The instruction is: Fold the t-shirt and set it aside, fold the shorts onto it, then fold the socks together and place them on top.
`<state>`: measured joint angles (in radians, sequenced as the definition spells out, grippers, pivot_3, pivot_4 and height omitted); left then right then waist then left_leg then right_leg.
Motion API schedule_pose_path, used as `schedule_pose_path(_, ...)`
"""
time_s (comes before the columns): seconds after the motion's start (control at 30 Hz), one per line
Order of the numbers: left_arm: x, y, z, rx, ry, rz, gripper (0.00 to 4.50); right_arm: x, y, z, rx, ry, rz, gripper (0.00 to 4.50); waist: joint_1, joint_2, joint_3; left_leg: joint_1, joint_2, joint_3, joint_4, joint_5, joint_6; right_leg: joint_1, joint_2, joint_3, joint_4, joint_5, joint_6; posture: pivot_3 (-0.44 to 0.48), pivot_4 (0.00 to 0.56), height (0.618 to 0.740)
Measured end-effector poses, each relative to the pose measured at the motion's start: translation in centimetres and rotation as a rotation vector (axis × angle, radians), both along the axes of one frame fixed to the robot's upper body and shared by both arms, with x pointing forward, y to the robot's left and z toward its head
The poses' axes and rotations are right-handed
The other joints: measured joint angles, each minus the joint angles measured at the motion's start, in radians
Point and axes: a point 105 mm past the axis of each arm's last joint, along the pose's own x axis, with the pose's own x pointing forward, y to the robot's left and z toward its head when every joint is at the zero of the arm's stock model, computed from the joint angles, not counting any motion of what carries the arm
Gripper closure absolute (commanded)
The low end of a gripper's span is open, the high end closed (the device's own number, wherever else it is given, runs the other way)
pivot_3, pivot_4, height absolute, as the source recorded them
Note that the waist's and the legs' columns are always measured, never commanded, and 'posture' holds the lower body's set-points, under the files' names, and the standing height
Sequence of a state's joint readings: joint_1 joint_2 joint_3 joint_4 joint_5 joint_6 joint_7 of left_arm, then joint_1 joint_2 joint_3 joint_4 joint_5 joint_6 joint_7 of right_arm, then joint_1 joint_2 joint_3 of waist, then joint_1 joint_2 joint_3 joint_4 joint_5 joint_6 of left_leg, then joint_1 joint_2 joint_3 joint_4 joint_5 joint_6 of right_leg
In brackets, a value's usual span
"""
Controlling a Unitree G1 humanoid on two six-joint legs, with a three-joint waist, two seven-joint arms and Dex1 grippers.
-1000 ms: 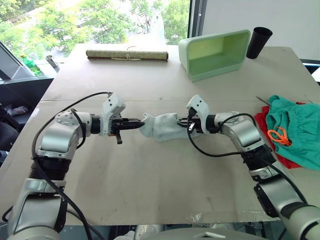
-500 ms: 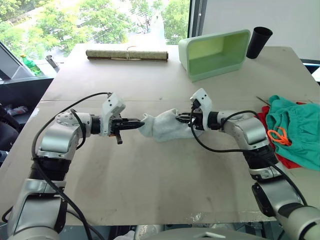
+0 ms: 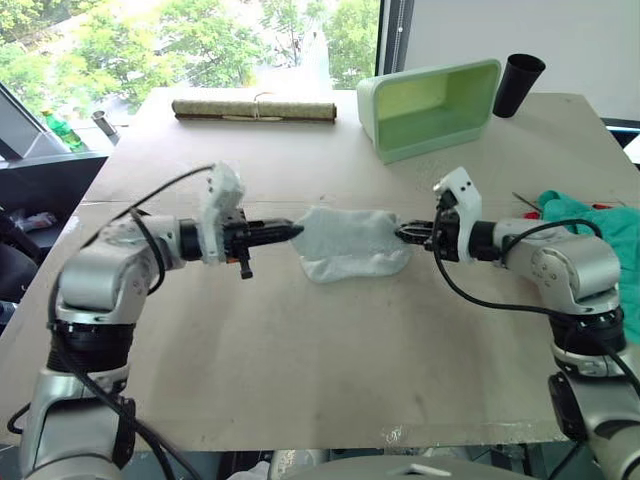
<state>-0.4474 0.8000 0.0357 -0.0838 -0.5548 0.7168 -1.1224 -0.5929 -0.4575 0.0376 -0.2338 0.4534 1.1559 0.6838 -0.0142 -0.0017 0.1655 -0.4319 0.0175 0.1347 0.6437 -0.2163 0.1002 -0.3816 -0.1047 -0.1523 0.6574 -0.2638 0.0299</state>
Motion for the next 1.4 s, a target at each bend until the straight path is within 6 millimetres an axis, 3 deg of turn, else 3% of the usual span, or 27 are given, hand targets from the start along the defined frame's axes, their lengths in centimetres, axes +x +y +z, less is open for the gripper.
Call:
schedule_pose_path(0.47,0.5,-0.3,-3.0,0.112,0.008,0.025,4.5,0.1,0.5,-1.7,-0.087,-0.003,0.004,4.49,0.002,0.0,0.0,0.0,0.0,0.0,0.0,0.0,0.0,0.0,0.0,0.0,-0.001,0.0,0.0,0.0,0.15,0.74)
schedule_pose_path(1.03,1.7,0.5,-4.5,0.142,0.003,0.108,4.5,0.1,0.5,-3.3,-0.145,0.003,0.008,4.49,0.002,0.0,0.0,0.0,0.0,0.0,-0.001,0.0,0.0,0.0,-0.001,0.0,-0.001,0.0,0.0,0.0,0.15,0.74)
schedule_pose_path(1.17,1.8,0.6,-5.2,0.151,0.024,0.11,4.5,0.3,0.7,-3.3,-0.16,-0.03,0.016,3.07,0.002,0.0,0.0,0.0,0.0,0.0,-0.001,0.0,0.0,0.0,-0.001,0.0,-0.001,0.0,0.0,0.0,0.15,0.74)
schedule_pose_path(1.37,1.8,0.5,-5.3,0.158,0.02,0.105,4.5,0.5,0.1,-2.7,-0.171,-0.071,0.03,0.05,0.002,0.0,0.0,0.0,0.0,0.0,-0.001,0.0,0.0,0.0,-0.001,0.0,-0.001,0.0,0.0,0.0,0.15,0.74)
schedule_pose_path(1.4,1.8,0.4,-5.3,0.158,0.019,0.104,4.5,0.4,0.0,-2.6,-0.168,-0.068,0.039,0.05,0.002,0.0,0.0,0.0,0.0,0.0,-0.001,0.0,0.0,0.0,-0.001,0.0,-0.001,0.0,0.0,0.0,0.15,0.74)
